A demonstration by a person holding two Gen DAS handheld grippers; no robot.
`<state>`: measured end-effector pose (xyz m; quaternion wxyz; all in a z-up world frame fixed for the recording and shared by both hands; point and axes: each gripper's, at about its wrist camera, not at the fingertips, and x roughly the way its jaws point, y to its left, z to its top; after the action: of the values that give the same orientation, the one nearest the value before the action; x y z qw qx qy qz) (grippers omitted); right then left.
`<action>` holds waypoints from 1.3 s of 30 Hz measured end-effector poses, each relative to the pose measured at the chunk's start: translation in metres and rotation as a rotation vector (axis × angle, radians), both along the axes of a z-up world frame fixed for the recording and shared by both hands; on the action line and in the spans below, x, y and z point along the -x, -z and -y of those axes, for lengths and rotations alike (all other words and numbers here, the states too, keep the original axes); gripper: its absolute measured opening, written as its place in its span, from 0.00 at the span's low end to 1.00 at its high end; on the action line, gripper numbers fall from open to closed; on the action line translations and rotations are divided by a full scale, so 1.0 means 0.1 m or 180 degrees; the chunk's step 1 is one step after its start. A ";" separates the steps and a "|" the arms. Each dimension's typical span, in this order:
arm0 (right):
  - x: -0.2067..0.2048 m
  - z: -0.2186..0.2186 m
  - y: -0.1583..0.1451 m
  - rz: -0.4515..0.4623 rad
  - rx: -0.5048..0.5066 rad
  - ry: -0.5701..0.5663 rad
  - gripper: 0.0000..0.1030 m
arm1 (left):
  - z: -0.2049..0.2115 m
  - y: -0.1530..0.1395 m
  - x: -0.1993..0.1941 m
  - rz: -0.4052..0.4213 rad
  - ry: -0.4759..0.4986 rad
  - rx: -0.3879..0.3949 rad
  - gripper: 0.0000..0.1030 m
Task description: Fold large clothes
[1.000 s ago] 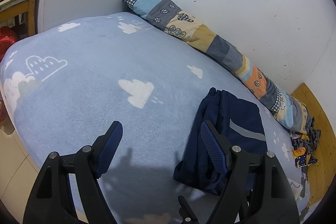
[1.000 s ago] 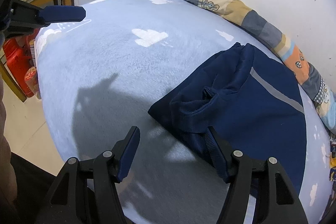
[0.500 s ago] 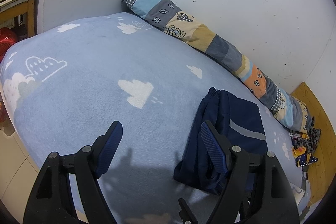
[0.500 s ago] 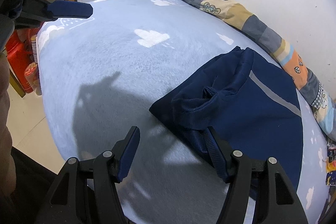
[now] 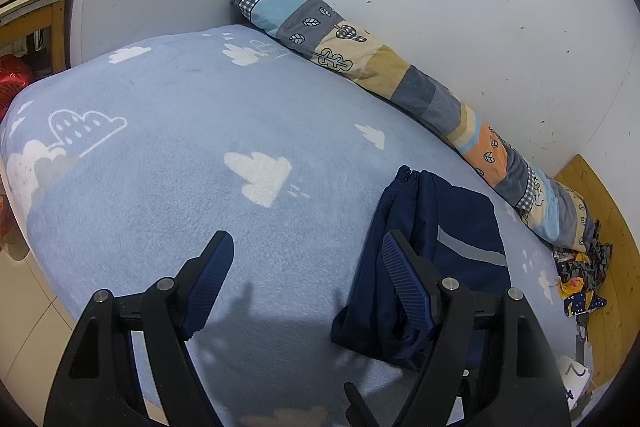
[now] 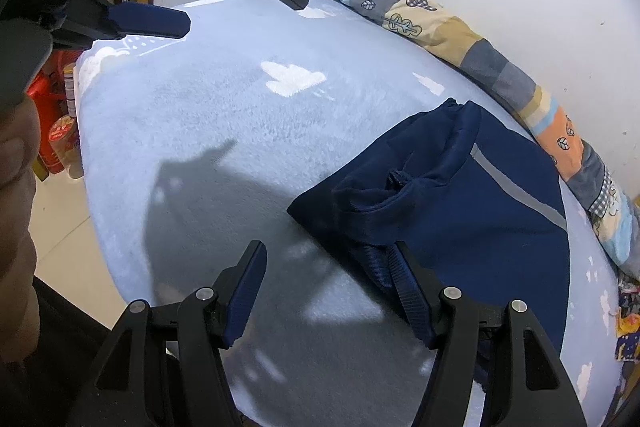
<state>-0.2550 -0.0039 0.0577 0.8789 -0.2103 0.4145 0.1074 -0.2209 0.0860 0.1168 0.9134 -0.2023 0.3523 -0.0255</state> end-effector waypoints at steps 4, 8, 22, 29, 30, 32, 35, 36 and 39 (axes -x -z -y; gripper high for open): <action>0.02 0.00 -0.03 0.0035 0.0011 -0.0009 0.64 | 0.00 0.00 0.00 -0.0002 0.0001 0.0000 0.75; 0.06 -0.01 -0.05 0.0060 0.0025 -0.0038 0.64 | 0.01 0.00 0.01 -0.0003 -0.0001 -0.0001 0.75; 0.26 0.48 -0.40 0.0121 -0.0427 0.0095 0.64 | 0.01 0.02 0.00 -0.0003 0.0062 -0.0032 0.75; 0.21 1.78 -0.72 0.0206 -0.1331 0.1139 0.61 | 0.46 0.10 -0.07 -0.0066 0.0689 -0.0193 0.75; 0.21 2.01 -0.73 0.0219 -0.1422 0.1346 0.58 | 0.58 0.10 -0.07 -0.0050 0.0838 -0.0241 0.75; 0.20 2.41 -0.69 0.0172 -0.1600 0.1690 0.26 | 0.83 0.12 -0.04 -0.0014 0.1134 -0.0355 0.75; 0.20 2.79 -0.57 0.0049 -0.1844 0.2008 0.19 | 1.23 0.19 -0.02 -0.0031 0.1598 -0.0475 0.75; 0.20 2.84 -0.53 0.0027 -0.1883 0.2064 0.19 | 1.38 0.23 -0.02 -0.0049 0.1742 -0.0546 0.75; 0.17 2.80 -0.39 -0.0100 -0.1991 0.2037 0.18 | 1.61 0.32 -0.03 -0.0116 0.1891 -0.0756 0.75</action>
<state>-0.2718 -0.2842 0.0965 0.8828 0.2061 0.4196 -0.0466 -0.2179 -0.0751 0.0846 0.8767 0.0170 0.4128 -0.2462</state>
